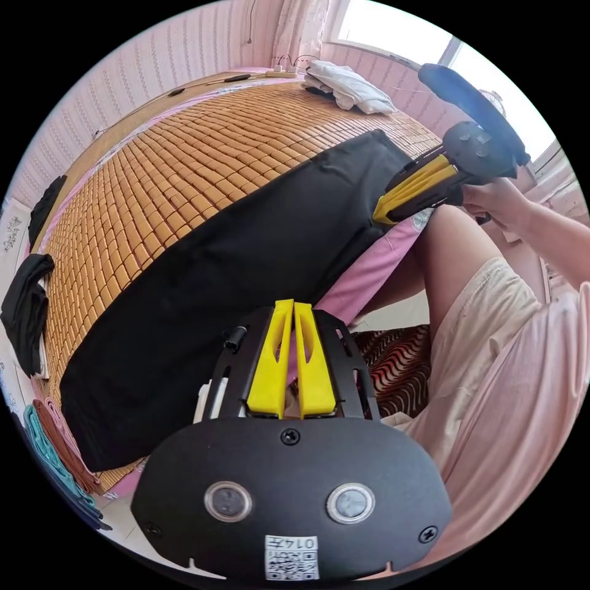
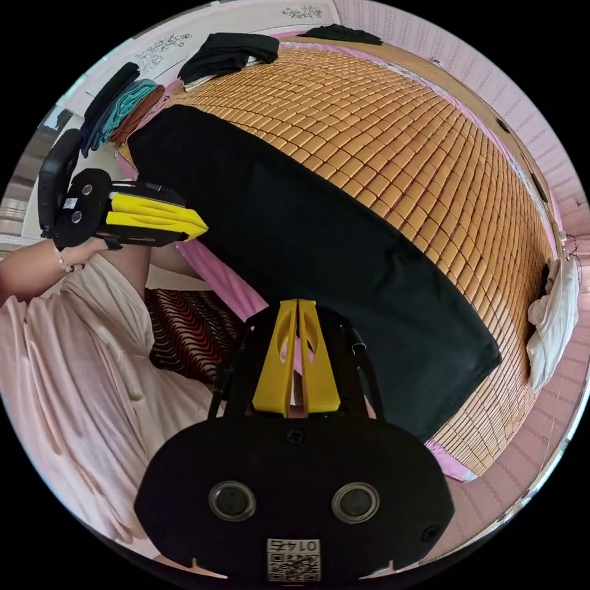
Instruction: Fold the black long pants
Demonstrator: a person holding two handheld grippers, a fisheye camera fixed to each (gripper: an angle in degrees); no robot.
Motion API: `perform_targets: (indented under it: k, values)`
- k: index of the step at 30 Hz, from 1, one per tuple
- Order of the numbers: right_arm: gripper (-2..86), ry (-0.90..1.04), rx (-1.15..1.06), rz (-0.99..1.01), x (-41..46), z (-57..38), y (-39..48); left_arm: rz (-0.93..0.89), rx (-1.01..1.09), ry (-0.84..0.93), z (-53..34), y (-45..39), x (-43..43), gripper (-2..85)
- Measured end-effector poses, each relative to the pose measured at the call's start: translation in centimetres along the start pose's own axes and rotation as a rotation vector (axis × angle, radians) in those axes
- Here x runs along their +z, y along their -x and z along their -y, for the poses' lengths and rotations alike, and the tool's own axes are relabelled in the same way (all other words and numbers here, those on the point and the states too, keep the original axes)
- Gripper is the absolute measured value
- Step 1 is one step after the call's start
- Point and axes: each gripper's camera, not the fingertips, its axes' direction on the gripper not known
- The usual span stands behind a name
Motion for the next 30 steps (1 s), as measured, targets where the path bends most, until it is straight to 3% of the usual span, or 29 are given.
perform_targets:
  k: [6, 10, 14, 18, 24, 30]
  values:
    - [-0.4, 0.047, -0.206, -0.038, 2.8, 13.5, 4.8, 0.047, -0.055, 0.069, -1.3, 0.1, 1.4, -1.0]
    - [-0.5, 0.212, -0.273, -0.121, 8.0, 19.7, 7.4, 0.085, -0.019, 0.044, -2.6, -0.4, 1.7, -1.0]
    - [-0.5, 0.35, -0.32, -0.103, 9.0, 23.0, 8.5, 0.108, -0.001, 0.033, -3.7, -0.6, 2.0, -1.0]
    - [-0.5, 0.367, -0.322, -0.193, 10.5, 26.3, 9.7, 0.077, -0.023, 0.004, -5.4, 0.4, 2.1, -1.0]
    - [-0.5, 0.475, -0.312, -0.132, 12.7, 30.6, 10.5, -0.011, -0.082, -0.002, -7.6, 2.8, 2.4, -1.0]
    - [-0.5, 0.472, -0.332, -0.195, 14.2, 32.1, 12.6, -0.024, -0.073, 0.012, -9.6, 4.4, 2.6, -1.0]
